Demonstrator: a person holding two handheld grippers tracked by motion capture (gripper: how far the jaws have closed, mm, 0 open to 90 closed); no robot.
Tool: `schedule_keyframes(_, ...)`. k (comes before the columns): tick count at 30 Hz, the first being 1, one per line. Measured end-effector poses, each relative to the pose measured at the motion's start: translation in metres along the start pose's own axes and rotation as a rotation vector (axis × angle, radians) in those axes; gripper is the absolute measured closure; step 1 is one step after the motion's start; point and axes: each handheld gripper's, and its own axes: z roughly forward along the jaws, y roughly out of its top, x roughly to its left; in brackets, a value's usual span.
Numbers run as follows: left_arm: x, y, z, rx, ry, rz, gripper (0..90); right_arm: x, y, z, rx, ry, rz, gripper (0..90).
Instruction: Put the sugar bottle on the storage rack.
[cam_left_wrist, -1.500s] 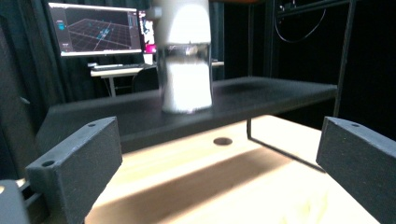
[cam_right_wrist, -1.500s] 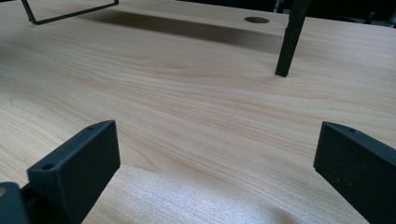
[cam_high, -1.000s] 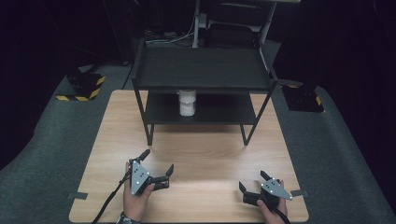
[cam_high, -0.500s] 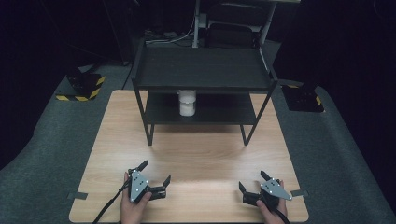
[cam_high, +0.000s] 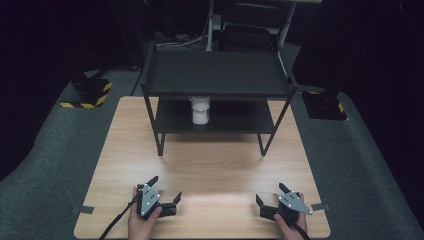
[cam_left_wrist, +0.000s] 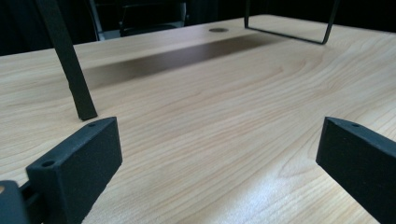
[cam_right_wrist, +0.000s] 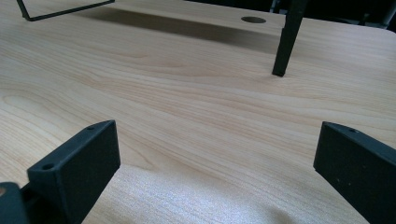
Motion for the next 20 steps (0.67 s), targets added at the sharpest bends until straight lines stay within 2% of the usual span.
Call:
schedule_keyframes(6,-0.002,0.0032,0.0032,0.031,0.002,0.015,0.4,0.0002,0.0003,0.0002,0.002,-0.002,0.0,0.1)
schedule_keyframes(20,-0.0014,0.0056,0.0043,0.045,0.0,0.014,0.4,0.0013,0.0002,-0.0001,0.002,-0.006,-0.006,0.2)
